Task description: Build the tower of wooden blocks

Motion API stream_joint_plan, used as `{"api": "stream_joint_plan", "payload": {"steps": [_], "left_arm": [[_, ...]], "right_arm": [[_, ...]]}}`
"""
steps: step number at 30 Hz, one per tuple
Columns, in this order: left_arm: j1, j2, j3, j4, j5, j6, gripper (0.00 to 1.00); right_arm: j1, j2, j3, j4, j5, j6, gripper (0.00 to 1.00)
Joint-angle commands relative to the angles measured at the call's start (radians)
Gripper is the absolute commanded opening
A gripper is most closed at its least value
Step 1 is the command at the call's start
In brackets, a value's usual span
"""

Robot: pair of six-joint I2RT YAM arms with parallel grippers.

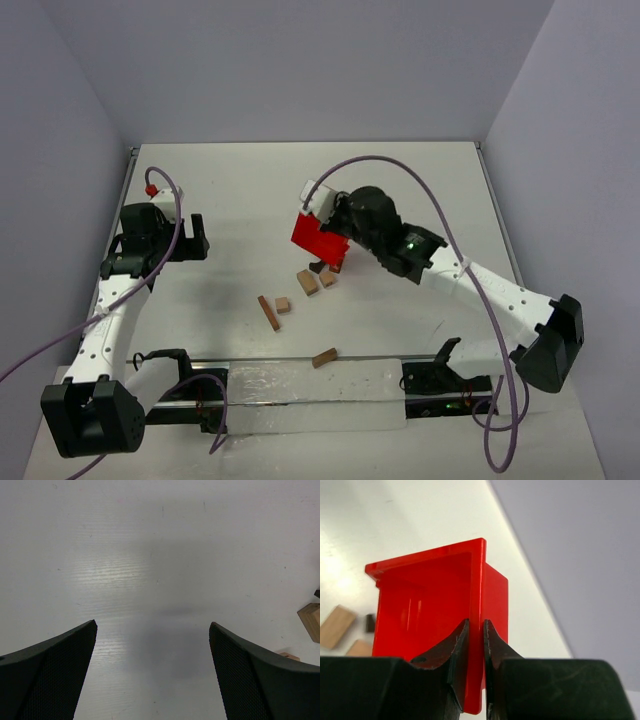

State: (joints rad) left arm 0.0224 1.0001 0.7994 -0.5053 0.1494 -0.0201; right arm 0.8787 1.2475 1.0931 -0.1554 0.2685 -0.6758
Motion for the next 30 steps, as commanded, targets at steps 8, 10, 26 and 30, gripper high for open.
{"api": "stream_joint_plan", "payload": {"steps": [8,10,26,30], "left_arm": [[0.008,-0.018,0.026,0.013,0.053,0.009,0.99],[0.008,-0.013,0.027,0.013,0.054,0.009,0.99],[0.008,-0.004,0.030,0.010,0.061,0.009,0.99],[0.008,-0.001,0.030,0.010,0.059,0.009,0.99]], "right_arm": [[-0.397,-0.021,0.166,-0.292,-0.597,0.267,0.00],[-0.478,-0.003,0.163,-0.263,-0.581,0.325,0.00],[-0.916,0.334,0.344,-0.219,-0.617,0.467,0.00],[-0.997,0.459,0.422,-0.173,-0.588,0.625,0.00]]}}
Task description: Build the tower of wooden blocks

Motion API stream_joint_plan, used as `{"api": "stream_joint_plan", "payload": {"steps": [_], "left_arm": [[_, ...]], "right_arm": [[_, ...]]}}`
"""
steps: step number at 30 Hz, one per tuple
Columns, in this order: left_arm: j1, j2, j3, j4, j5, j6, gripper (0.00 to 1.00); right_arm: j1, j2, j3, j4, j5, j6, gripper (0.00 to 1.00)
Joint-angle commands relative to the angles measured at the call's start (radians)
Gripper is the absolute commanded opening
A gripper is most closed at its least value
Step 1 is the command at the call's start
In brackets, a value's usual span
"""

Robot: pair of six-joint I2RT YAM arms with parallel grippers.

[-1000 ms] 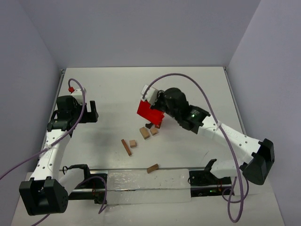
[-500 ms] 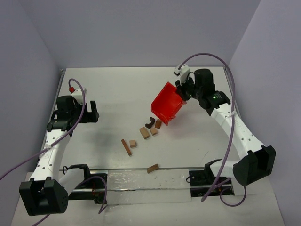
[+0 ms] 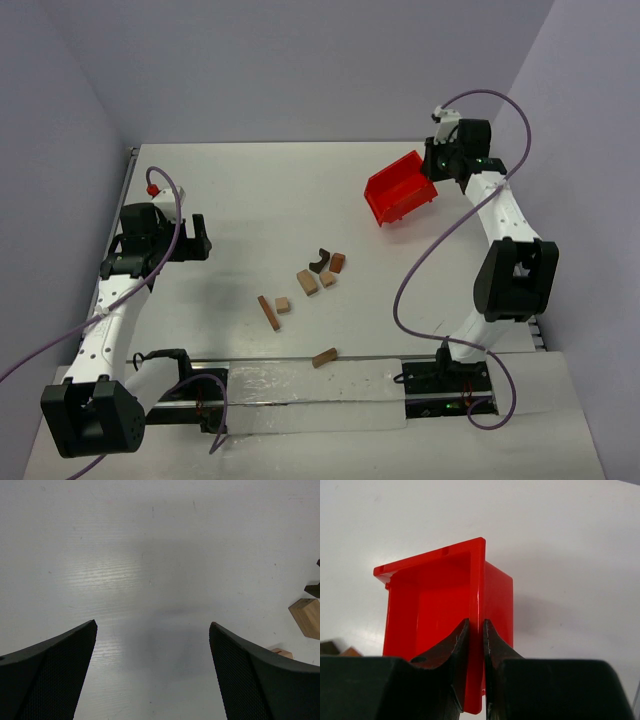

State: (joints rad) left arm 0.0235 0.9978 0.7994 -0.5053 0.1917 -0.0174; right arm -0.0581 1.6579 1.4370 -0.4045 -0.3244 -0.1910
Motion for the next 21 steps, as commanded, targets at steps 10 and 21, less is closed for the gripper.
{"api": "stream_joint_plan", "payload": {"steps": [10,21], "left_arm": [[0.007,0.013,0.029,0.010,0.003,0.007,0.99],[0.009,0.037,0.031,0.013,0.002,0.007,0.99]], "right_arm": [[-0.121,0.198,0.127,0.234,0.020,0.233,0.00],[-0.266,0.482,0.442,0.121,-0.224,0.146,0.00]]}}
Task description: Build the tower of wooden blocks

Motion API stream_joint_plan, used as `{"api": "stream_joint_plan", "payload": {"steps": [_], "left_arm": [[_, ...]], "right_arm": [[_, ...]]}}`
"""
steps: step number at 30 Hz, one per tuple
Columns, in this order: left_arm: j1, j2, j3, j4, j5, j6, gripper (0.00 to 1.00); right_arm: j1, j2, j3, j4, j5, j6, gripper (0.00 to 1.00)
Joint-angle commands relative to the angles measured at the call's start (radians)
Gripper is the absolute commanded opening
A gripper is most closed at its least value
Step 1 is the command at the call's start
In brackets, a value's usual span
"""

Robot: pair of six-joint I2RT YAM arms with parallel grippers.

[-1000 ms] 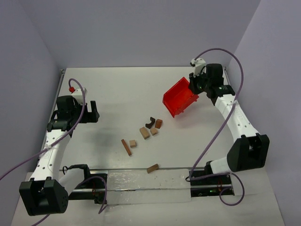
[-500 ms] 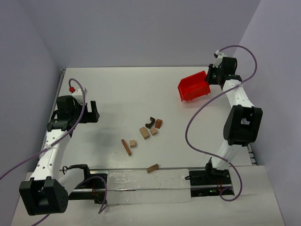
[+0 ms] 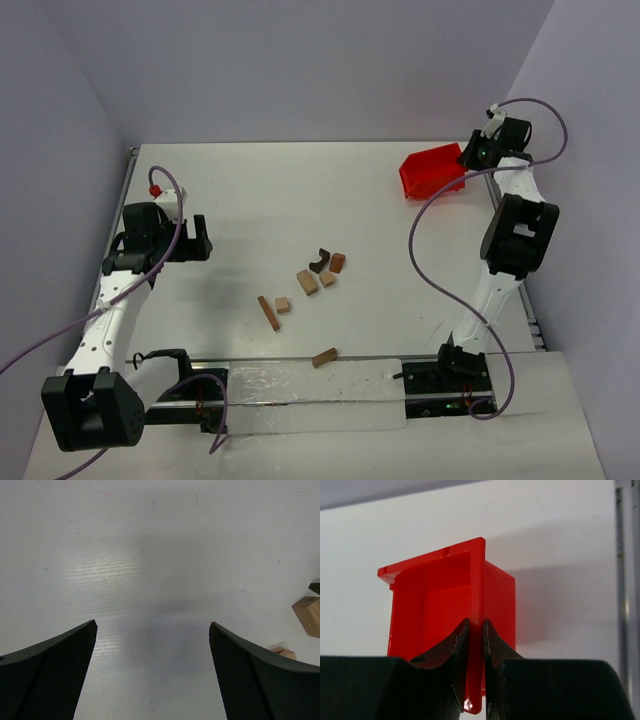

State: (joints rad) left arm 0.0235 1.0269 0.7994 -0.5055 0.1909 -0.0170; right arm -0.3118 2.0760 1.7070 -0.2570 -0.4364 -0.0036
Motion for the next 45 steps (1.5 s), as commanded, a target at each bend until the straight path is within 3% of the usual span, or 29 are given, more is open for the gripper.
{"api": "stream_joint_plan", "payload": {"steps": [1,13,21,29,34,41,45], "left_arm": [[0.008,0.008,0.031,0.014,0.002,0.006,0.99],[0.009,0.032,0.036,0.016,-0.002,0.006,0.99],[0.009,0.045,0.040,0.019,0.002,0.006,0.99],[0.009,0.059,0.041,0.021,0.001,0.006,0.99],[0.009,0.066,0.043,0.022,0.001,0.006,0.99],[0.009,0.074,0.044,0.024,0.004,0.006,0.99],[0.009,0.076,0.047,0.022,0.001,0.005,0.99]], "right_arm": [[-0.011,0.087,0.203,-0.037,-0.116,-0.028,0.00],[0.060,0.260,0.351,0.014,-0.034,0.217,0.00],[0.075,0.317,0.379,0.065,-0.007,0.254,0.00],[0.100,0.366,0.446,0.047,0.039,0.218,0.11],[0.109,0.382,0.465,0.048,0.050,0.207,0.23],[0.109,0.380,0.465,0.054,0.044,0.206,0.57],[0.111,0.351,0.465,0.042,0.047,0.208,0.66]]}}
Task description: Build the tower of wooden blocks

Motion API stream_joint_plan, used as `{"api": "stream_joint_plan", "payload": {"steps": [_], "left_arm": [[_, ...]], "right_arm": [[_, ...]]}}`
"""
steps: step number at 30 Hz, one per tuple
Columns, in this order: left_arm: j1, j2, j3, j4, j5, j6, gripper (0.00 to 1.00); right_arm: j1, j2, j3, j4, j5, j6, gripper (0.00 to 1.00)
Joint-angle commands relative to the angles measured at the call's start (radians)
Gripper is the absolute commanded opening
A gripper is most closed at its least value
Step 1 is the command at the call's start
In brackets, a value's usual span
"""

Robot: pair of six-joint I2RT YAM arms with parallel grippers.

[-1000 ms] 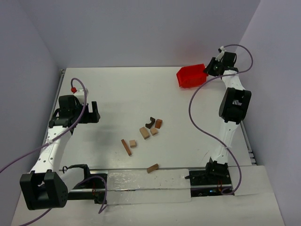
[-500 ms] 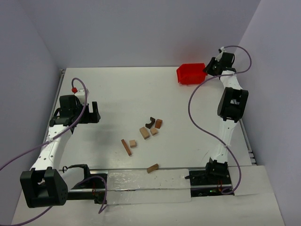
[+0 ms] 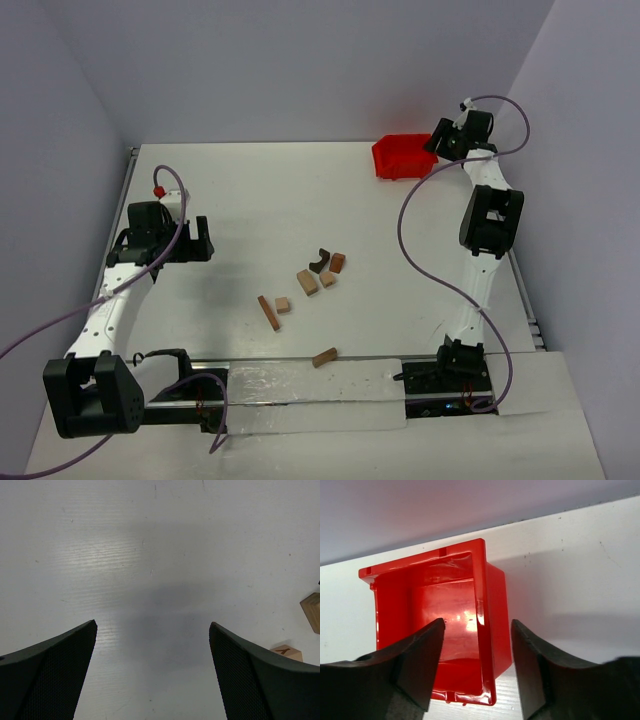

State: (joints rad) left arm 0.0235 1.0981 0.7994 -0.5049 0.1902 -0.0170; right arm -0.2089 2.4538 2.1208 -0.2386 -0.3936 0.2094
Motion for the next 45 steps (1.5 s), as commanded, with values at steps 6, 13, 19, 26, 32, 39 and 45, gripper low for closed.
{"api": "stream_joint_plan", "payload": {"steps": [6,13,19,26,32,39,45], "left_arm": [[0.009,-0.006,0.046,0.028,0.020,-0.004,0.99],[0.009,-0.055,0.057,0.033,0.058,-0.019,0.99],[0.009,-0.133,0.037,0.045,0.072,-0.024,0.99],[0.060,-0.141,0.060,0.016,0.097,-0.083,0.99],[0.159,-0.116,0.106,-0.010,0.227,-0.140,0.99],[0.235,-0.123,0.112,-0.009,0.262,-0.177,0.99],[0.237,-0.168,0.067,0.009,0.220,-0.189,0.99]], "right_arm": [[0.018,-0.194,-0.057,0.028,-0.032,-0.024,0.68],[0.108,-0.499,-0.168,-0.045,-0.004,-0.130,0.70],[0.302,-0.819,-0.392,-0.076,0.168,-0.308,0.92],[0.632,-1.024,-0.674,-0.223,0.204,-0.228,0.89],[0.933,-1.021,-0.821,-0.232,0.289,-0.119,0.86],[1.122,-0.935,-0.856,-0.214,0.323,-0.040,0.83],[1.224,-0.806,-0.788,-0.267,0.384,0.096,0.74]]}}
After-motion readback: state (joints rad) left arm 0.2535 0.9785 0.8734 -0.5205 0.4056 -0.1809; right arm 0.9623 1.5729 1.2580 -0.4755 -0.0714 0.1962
